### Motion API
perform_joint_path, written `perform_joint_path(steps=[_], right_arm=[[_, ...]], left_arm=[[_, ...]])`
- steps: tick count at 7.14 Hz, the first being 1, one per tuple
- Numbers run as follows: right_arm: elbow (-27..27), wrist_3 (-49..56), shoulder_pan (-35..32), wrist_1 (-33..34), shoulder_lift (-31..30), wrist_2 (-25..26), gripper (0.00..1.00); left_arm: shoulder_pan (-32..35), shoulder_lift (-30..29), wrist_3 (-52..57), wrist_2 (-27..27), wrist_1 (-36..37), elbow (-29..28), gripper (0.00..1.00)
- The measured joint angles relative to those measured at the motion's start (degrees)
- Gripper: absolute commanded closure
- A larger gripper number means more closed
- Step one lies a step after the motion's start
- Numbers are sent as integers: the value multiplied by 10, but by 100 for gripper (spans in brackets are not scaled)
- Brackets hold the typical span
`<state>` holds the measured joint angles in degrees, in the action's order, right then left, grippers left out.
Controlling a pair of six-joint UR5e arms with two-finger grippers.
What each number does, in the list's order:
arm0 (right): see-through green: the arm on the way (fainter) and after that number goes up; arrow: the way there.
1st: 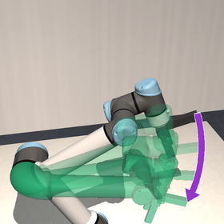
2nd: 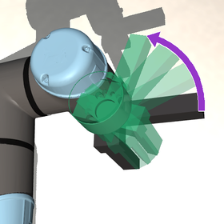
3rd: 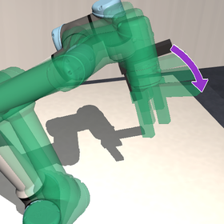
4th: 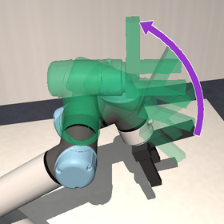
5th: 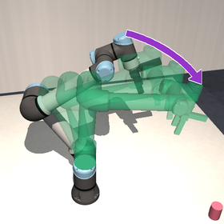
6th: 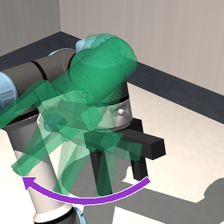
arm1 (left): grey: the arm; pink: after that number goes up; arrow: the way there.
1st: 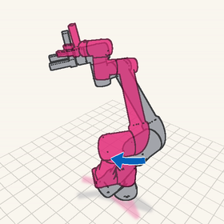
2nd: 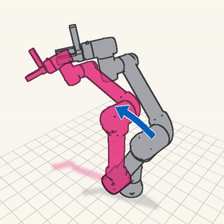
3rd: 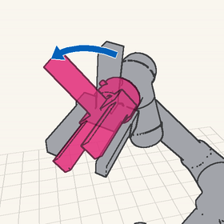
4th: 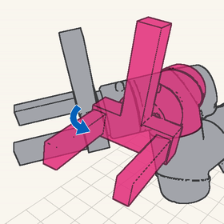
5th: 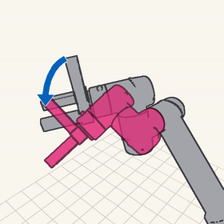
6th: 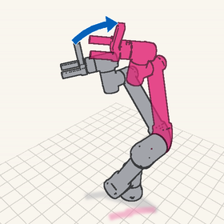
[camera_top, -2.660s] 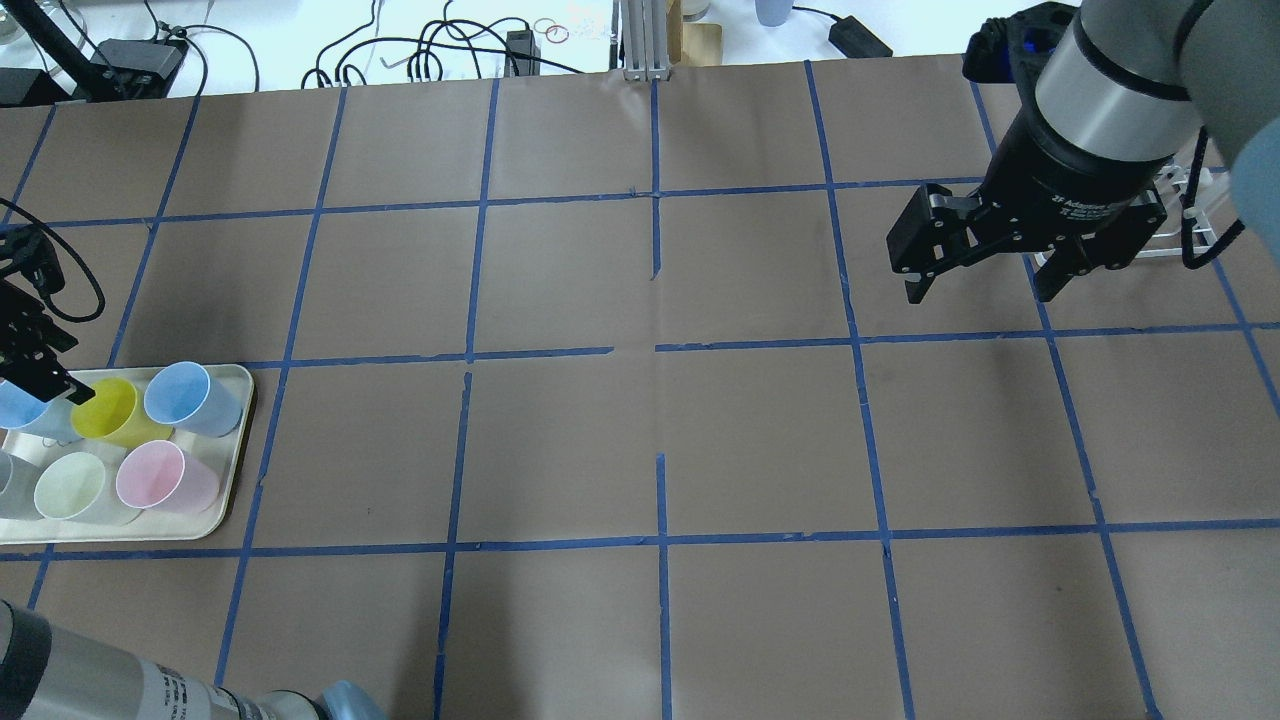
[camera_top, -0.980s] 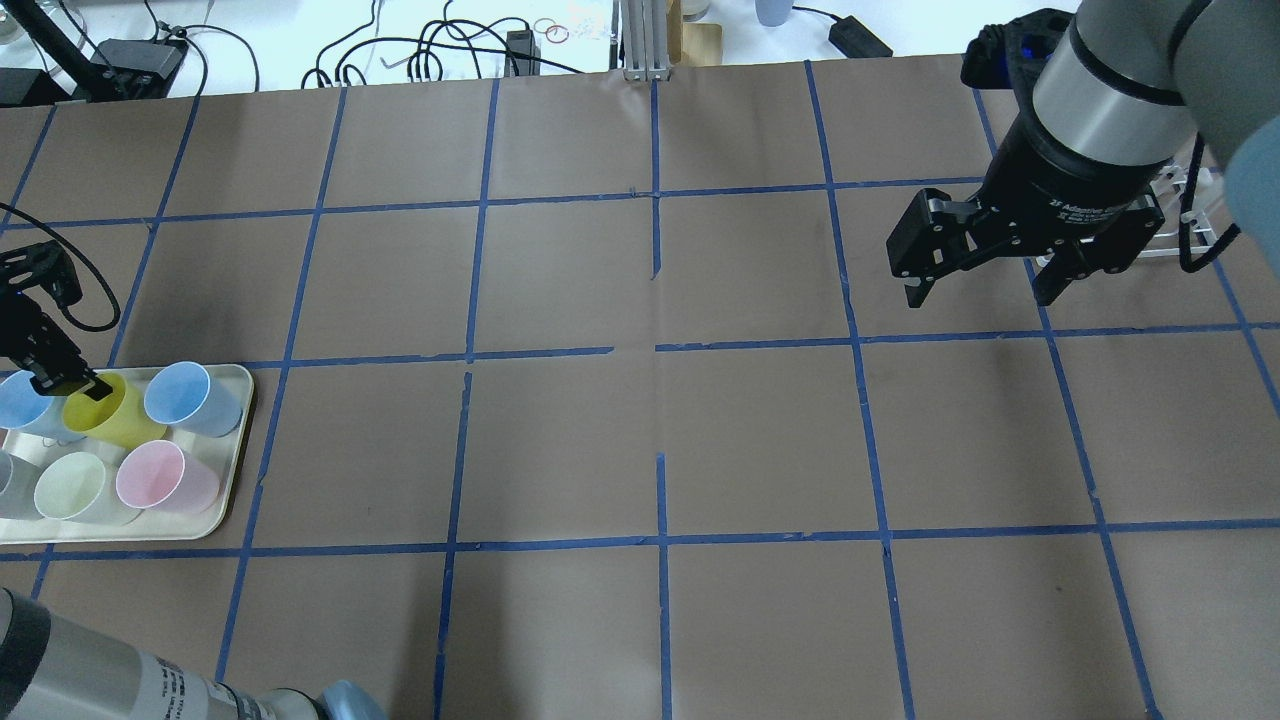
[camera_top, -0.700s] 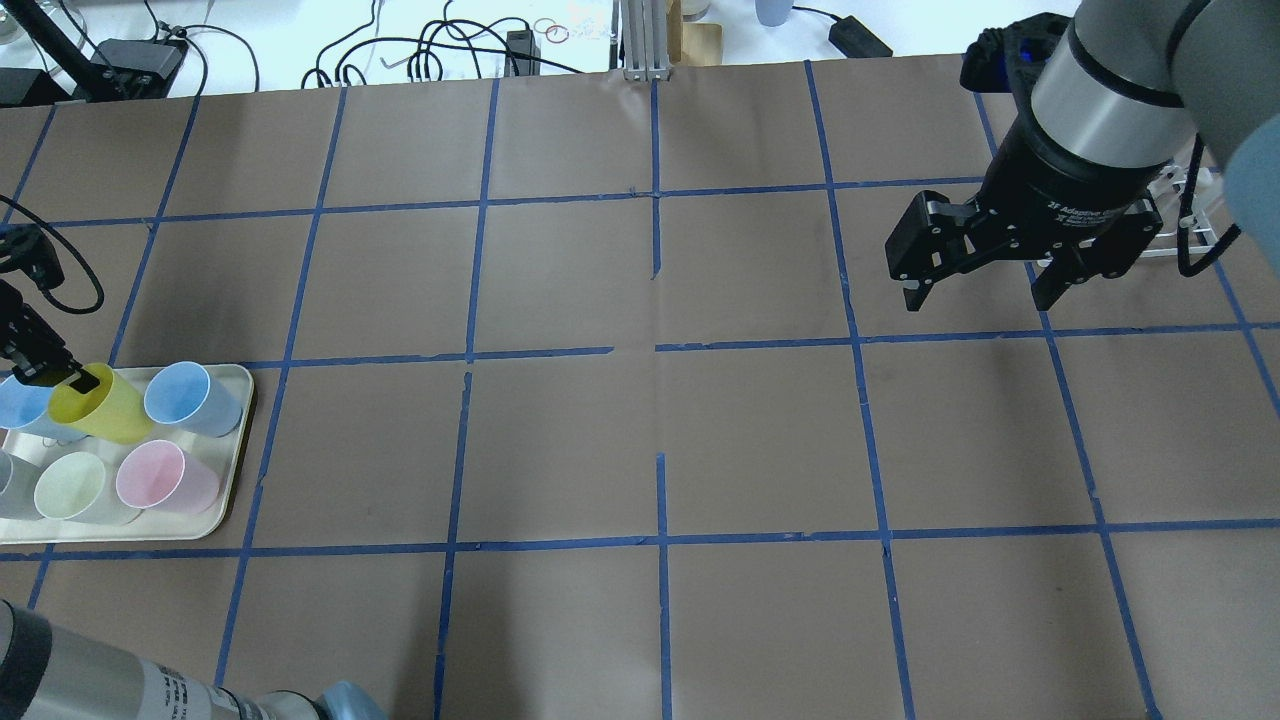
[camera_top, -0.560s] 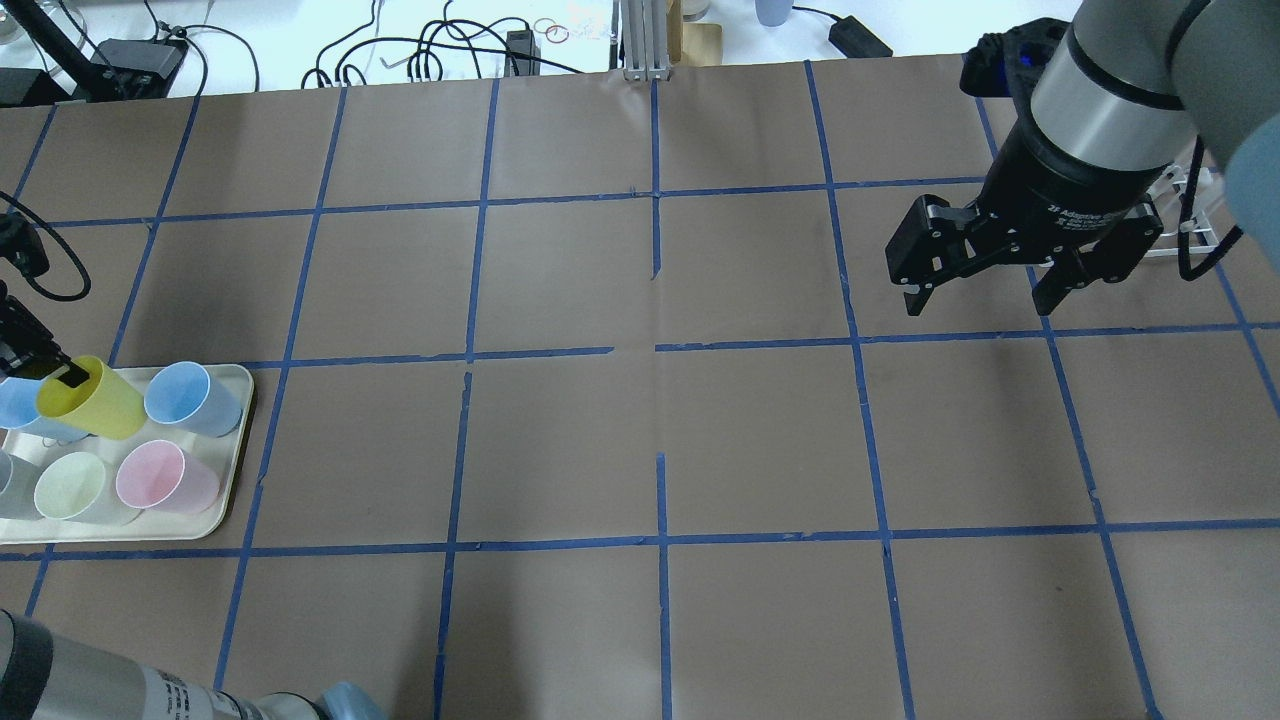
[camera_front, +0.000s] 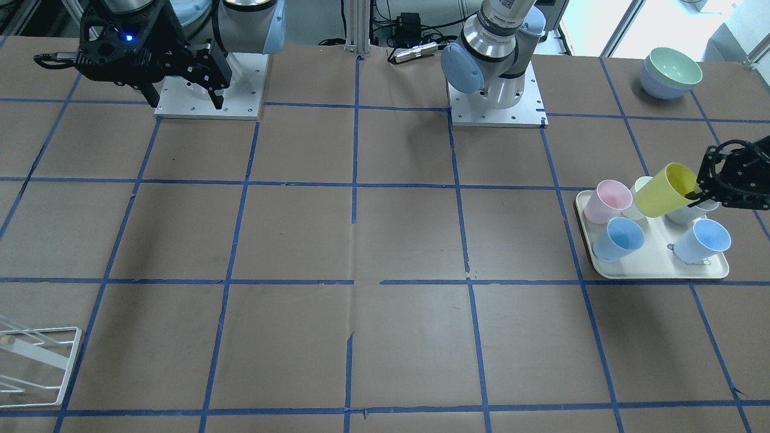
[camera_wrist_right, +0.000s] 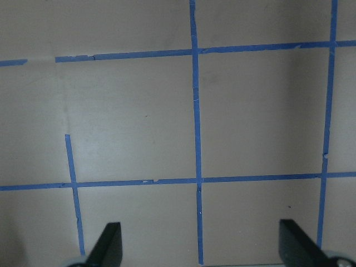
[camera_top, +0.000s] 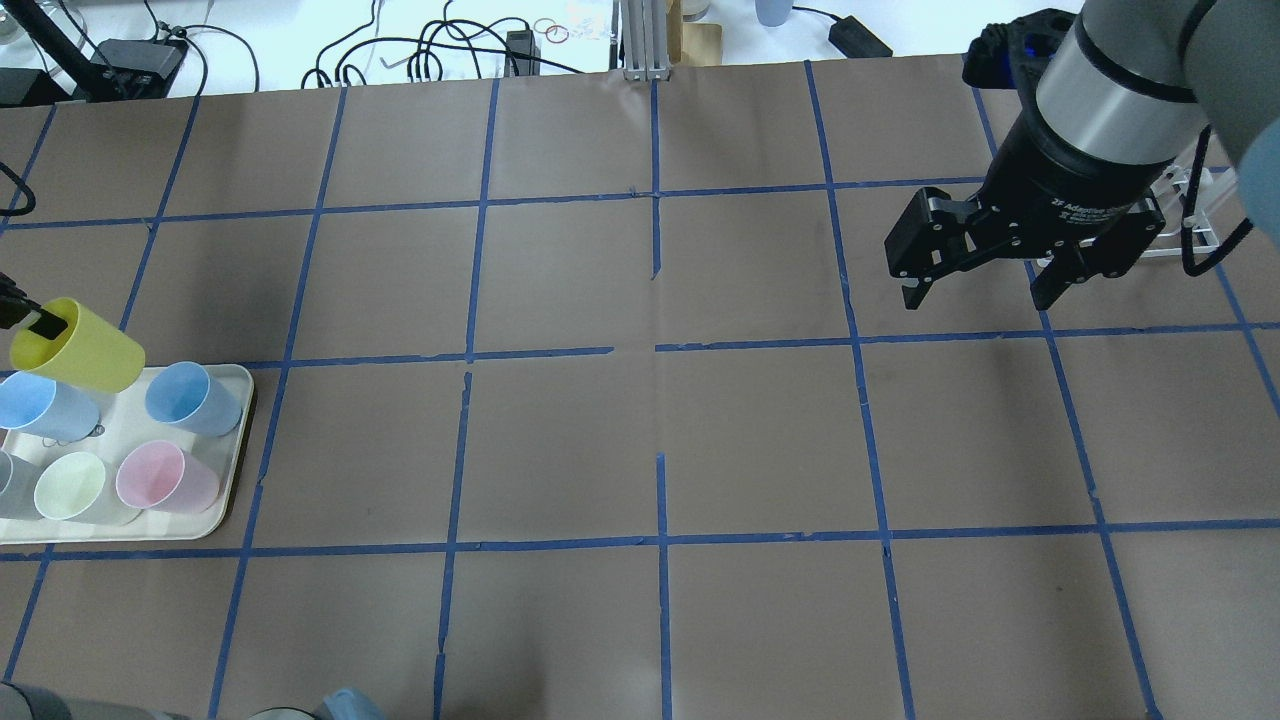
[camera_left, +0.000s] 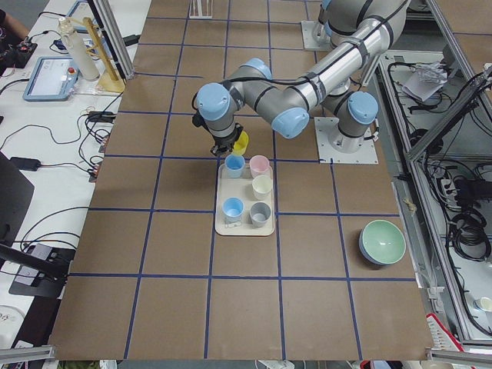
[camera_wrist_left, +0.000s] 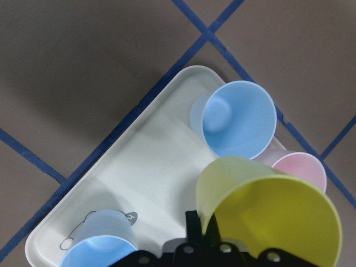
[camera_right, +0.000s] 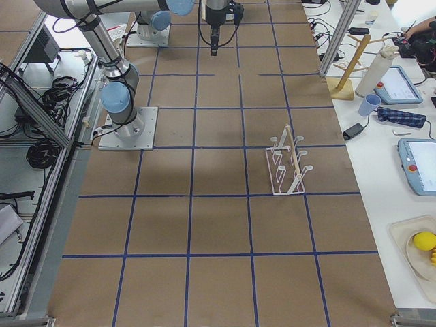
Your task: Transfer IKEA cup to right arm and place on rack
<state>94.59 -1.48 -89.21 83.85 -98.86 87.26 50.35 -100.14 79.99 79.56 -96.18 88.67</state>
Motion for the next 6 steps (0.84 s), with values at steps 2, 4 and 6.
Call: perform_joint_path(steps=[2,4,6], right_arm=[[-8,3,12,9,1,-110,0],[-9,6,61,11,1,-312,0],[1,7,98,-1,3,-507,0]], left_arm=[[50,42,-94,-114,-84,7,100],[121,70,-180,-252,-148,20,100],[168,94,-211,-407,-183,63,100]])
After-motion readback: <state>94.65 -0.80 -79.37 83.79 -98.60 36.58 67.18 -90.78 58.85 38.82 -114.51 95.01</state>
